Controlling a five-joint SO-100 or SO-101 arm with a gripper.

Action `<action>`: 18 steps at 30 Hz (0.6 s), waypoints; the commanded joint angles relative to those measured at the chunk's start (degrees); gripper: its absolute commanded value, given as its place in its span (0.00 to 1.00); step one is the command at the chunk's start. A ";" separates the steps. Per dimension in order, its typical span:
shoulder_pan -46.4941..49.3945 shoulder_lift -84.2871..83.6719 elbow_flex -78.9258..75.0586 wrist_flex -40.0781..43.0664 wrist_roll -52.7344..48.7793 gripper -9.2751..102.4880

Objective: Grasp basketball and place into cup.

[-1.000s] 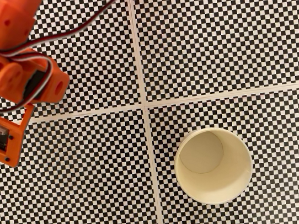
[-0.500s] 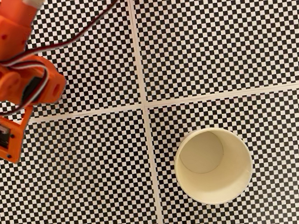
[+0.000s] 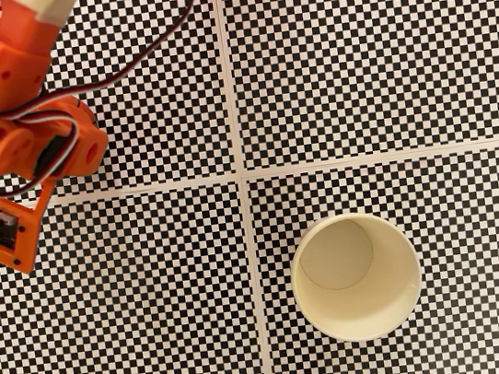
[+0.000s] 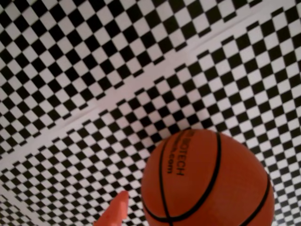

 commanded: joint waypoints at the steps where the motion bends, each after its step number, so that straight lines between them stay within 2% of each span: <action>1: 0.26 0.70 -0.44 -0.53 -0.44 0.53; 8: 0.97 0.26 -0.35 -0.97 -0.88 0.47; 15: 0.79 -0.53 0.97 -3.69 0.00 0.46; 18: 1.23 -1.14 0.97 -4.57 -0.44 0.42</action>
